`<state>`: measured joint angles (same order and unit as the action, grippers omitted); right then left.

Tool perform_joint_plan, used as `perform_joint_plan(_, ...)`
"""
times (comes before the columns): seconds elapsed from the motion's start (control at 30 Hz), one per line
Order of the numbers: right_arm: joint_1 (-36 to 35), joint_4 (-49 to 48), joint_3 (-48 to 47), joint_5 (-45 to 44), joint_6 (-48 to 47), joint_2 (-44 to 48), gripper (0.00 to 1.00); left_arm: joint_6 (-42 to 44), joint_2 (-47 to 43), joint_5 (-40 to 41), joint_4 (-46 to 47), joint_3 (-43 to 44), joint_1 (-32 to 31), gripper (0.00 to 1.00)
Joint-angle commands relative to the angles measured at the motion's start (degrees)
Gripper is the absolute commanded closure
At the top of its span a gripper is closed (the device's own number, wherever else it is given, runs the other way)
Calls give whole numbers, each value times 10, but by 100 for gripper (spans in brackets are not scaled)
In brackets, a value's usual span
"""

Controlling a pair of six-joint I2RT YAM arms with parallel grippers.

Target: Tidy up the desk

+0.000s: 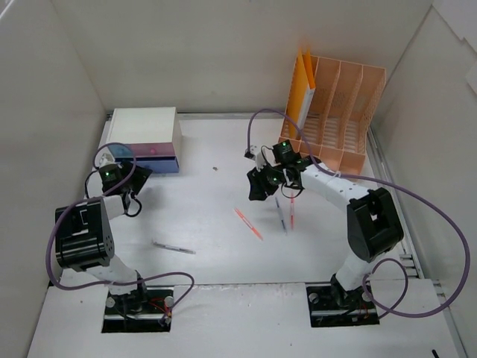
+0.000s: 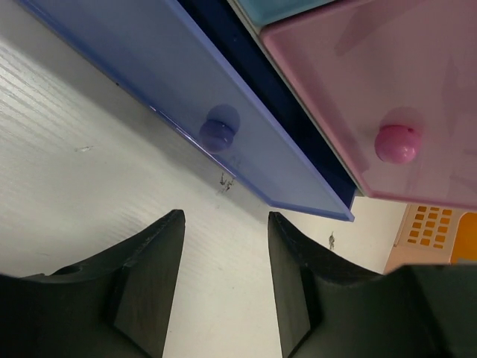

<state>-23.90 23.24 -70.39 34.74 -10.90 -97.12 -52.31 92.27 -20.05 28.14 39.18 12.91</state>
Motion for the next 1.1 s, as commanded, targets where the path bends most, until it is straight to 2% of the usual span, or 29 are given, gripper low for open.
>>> perform_joint_plan(0.0, 4, -28, 3, 3, -7, 36, 60, -14, -6, 2, 9, 26, 5, 56)
perform_joint_plan(0.23, 3, -27, -2, 2, -4, 33, 60, -42, 66, -24, 81, 47, 29, 69)
perform_joint_plan(0.43, 3, -27, 3, -2, -6, 30, 60, -32, 107, -50, 106, 90, 41, 68)
perform_joint_plan(0.63, 3, -27, -1, -7, -7, 26, 60, -32, 121, -71, 147, 85, 41, 64)
perform_joint_plan(1.07, 3, -26, -4, -8, -8, 16, 60, -61, 168, -100, 227, 81, 46, 63)
